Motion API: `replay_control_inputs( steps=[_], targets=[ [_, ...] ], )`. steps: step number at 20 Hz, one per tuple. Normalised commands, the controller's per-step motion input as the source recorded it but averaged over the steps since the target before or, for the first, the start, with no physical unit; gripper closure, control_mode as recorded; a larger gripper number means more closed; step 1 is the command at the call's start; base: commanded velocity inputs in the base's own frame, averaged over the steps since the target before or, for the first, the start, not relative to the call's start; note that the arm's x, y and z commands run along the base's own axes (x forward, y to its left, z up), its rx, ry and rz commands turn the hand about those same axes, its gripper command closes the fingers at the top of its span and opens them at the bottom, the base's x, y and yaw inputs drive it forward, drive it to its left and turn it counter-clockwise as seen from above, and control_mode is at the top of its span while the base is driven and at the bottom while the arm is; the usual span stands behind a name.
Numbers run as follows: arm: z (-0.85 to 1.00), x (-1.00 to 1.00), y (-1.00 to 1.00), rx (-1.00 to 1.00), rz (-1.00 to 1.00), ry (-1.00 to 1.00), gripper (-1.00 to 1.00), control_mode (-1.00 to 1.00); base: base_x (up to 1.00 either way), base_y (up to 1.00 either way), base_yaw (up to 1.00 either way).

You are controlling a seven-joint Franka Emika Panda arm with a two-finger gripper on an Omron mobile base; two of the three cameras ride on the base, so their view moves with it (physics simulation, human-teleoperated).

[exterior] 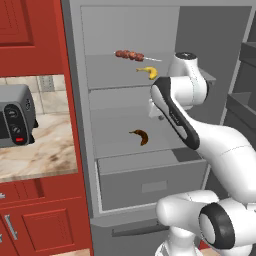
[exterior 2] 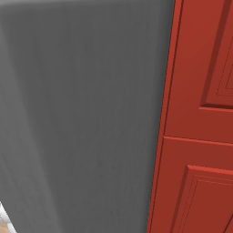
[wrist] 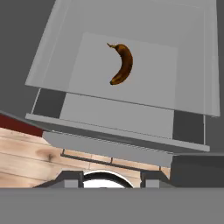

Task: Pick up each banana from the fridge and place one banana on each plate on the dining counter.

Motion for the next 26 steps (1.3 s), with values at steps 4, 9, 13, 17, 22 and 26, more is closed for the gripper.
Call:
replay_control_inputs(
  steps=[4, 9, 13, 17, 22, 26],
  targets=[
    [-0.03, 0.09, 0.00, 0.00, 0.00, -0.02, -1.00, -1.00, 0.00, 0.00, 0.00],
    [0.18, -0.02, 0.01, 0.00, -0.02, -0.30, -1.00, -1.00, 0.00, 0.00, 0.00],
    [0.62, 0.08, 0.03, 0.00, -0.13, -0.35, -1.00, -1.00, 0.00, 0.00, 0.00],
    [0.96, 0.07, 0.00, 0.04, -0.15, -0.26, -1.00, -1.00, 0.00, 0.00, 0.00],
    [0.91, 0.23, 0.00, 0.09, -0.11, -0.06, -1.00, -1.00, 0.00, 0.00, 0.00],
    [0.34, 0.75, 0.00, 0.15, -0.05, 0.06, -1.00, -1.00, 0.00, 0.00, 0.00]
  ],
)
